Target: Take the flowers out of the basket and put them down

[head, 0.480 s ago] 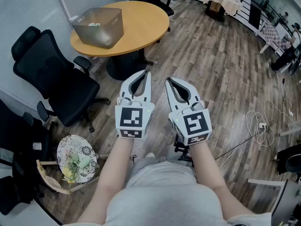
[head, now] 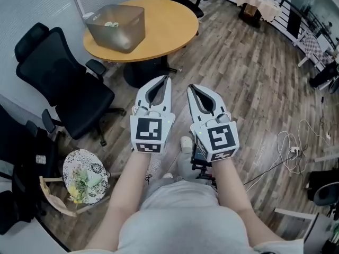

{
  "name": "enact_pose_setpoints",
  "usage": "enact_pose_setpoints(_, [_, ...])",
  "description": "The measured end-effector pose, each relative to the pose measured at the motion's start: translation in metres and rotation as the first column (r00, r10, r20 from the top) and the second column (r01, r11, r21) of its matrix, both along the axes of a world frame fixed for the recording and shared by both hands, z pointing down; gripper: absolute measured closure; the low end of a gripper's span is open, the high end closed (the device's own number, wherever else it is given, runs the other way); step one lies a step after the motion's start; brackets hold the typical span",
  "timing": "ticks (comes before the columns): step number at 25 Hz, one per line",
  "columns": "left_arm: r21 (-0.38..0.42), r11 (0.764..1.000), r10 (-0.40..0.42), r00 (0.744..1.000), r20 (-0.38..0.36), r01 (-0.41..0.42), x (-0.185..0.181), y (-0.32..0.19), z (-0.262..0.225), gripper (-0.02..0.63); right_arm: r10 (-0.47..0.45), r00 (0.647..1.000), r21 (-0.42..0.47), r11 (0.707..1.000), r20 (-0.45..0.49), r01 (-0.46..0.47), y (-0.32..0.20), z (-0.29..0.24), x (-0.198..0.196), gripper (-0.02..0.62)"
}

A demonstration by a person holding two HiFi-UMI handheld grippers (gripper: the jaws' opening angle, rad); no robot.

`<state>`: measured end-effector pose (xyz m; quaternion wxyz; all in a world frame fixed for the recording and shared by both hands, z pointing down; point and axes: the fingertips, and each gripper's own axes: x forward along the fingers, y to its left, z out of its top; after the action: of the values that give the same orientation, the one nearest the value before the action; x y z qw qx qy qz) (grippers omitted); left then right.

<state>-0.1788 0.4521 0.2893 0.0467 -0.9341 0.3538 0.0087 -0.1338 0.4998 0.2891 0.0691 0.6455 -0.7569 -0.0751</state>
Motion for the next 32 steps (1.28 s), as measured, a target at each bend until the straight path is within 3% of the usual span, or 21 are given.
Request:
enact_pose_setpoints(19, [-0.015,0.993,-0.116,0.993,0.028,0.117,0.074,-0.129,0.007,0.601,-0.137,0.99,0.033,0.99,0.045,0.135,-0.142,-0.002,0.082,0.571])
enact_pose_setpoints(32, [-0.022,0.965,-0.261,0.965,0.0,0.261,0.125,-0.22,0.003,0.601,-0.255,0.966,0.037,0.967,0.046,0.254,-0.238,-0.006,0.15,0.571])
